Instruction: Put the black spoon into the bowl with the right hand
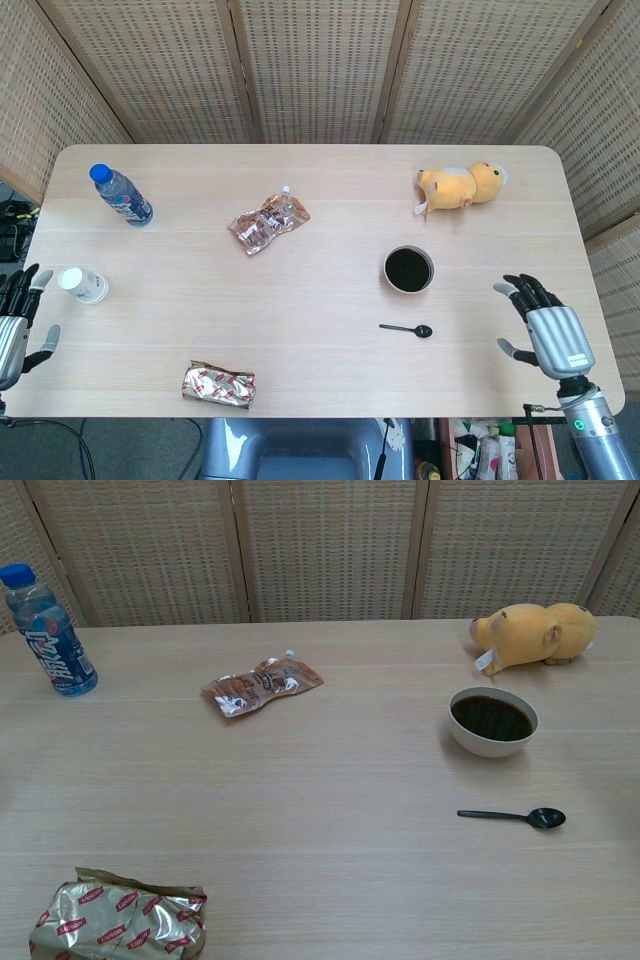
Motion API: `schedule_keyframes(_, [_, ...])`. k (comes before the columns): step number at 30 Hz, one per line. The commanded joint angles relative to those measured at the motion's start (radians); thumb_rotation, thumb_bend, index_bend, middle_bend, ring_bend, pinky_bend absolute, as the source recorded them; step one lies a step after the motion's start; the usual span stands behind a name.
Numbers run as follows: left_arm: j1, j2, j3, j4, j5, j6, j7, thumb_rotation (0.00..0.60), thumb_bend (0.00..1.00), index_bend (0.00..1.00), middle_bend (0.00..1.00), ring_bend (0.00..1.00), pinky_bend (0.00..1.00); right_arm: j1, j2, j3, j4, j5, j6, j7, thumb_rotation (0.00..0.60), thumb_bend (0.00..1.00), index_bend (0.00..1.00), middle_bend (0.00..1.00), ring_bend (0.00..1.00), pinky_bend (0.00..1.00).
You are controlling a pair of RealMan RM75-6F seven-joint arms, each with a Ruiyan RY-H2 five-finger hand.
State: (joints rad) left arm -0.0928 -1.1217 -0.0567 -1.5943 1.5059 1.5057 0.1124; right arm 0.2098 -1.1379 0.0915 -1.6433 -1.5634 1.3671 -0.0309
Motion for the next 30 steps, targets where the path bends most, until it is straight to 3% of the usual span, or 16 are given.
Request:
schedule_keyframes(1, [-0.005,0.004,-0.004,0.002,0.001,-0.002,0.000,0.600,0.44,0.00,0.00,0.00,0.00,0.045,-0.002,0.010,-0.007,-0.021,-0.047,0.030,0.600,0.31,0.24,0.28,0.21,0.39])
schedule_keyframes(8, [-0.019,0.019,-0.018,0.002,0.000,-0.004,0.007,0.600,0.44,0.00,0.00,0.00,0.00,0.145,-0.022,0.028,-0.008,-0.040,-0.150,0.076,0.600,0.31,0.24,0.38,0.37,0.50])
schedule_keyframes(15, [-0.040,0.042,-0.038,-0.004,-0.006,-0.013,0.026,0.600,0.44,0.00,0.00,0.00,0.00,0.238,-0.049,0.038,-0.010,-0.025,-0.263,0.093,0.600,0.31,0.29,0.59,0.61,0.75])
schedule_keyframes(21, [-0.062,0.055,-0.055,-0.005,-0.009,-0.022,0.034,0.600,0.44,0.00,0.00,0.00,0.00,0.305,-0.085,0.043,-0.002,0.002,-0.351,0.090,0.600,0.31,0.37,0.76,0.78,0.90])
schedule_keyframes(30, [-0.084,0.058,-0.064,0.013,-0.014,-0.041,0.024,0.600,0.44,0.00,0.00,0.00,0.00,0.374,-0.176,0.041,0.056,0.088,-0.455,0.050,0.600,0.31,0.46,0.89,0.90,1.00])
